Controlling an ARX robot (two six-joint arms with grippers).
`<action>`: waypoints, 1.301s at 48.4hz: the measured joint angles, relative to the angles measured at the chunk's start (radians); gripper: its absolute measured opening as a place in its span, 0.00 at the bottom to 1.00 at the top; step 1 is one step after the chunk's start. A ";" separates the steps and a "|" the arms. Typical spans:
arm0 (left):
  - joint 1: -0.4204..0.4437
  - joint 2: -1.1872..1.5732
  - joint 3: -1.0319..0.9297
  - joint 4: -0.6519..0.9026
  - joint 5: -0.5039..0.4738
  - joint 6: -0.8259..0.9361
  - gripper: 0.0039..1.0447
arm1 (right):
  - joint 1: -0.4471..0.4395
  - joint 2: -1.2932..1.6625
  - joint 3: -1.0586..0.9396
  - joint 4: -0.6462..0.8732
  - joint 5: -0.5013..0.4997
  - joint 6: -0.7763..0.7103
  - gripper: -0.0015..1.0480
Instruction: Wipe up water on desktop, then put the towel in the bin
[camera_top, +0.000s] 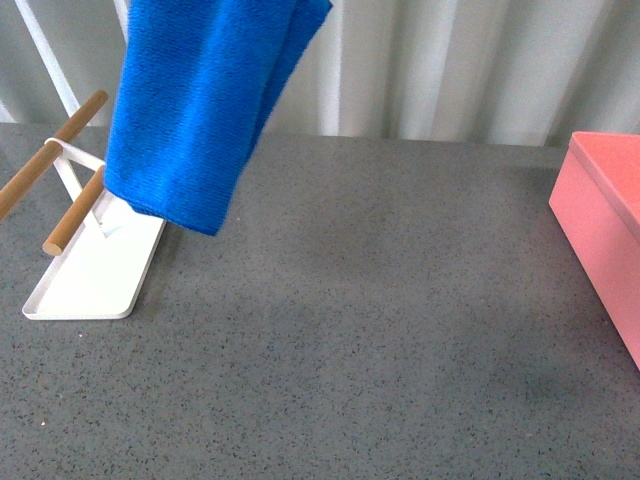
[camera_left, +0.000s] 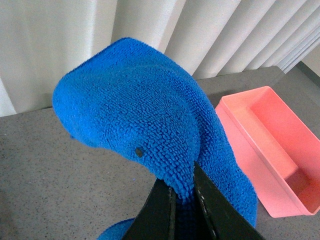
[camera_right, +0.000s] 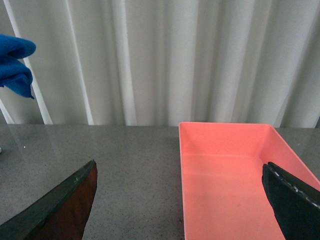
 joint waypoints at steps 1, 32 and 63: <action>-0.011 -0.001 -0.003 0.004 -0.002 -0.002 0.04 | 0.000 0.000 0.000 0.000 0.000 0.000 0.93; -0.109 -0.003 -0.065 0.072 -0.040 -0.051 0.04 | 0.000 0.000 0.000 0.000 0.000 0.000 0.93; -0.111 -0.003 -0.065 0.072 -0.042 -0.051 0.04 | -0.133 0.798 0.282 0.024 -0.513 0.062 0.93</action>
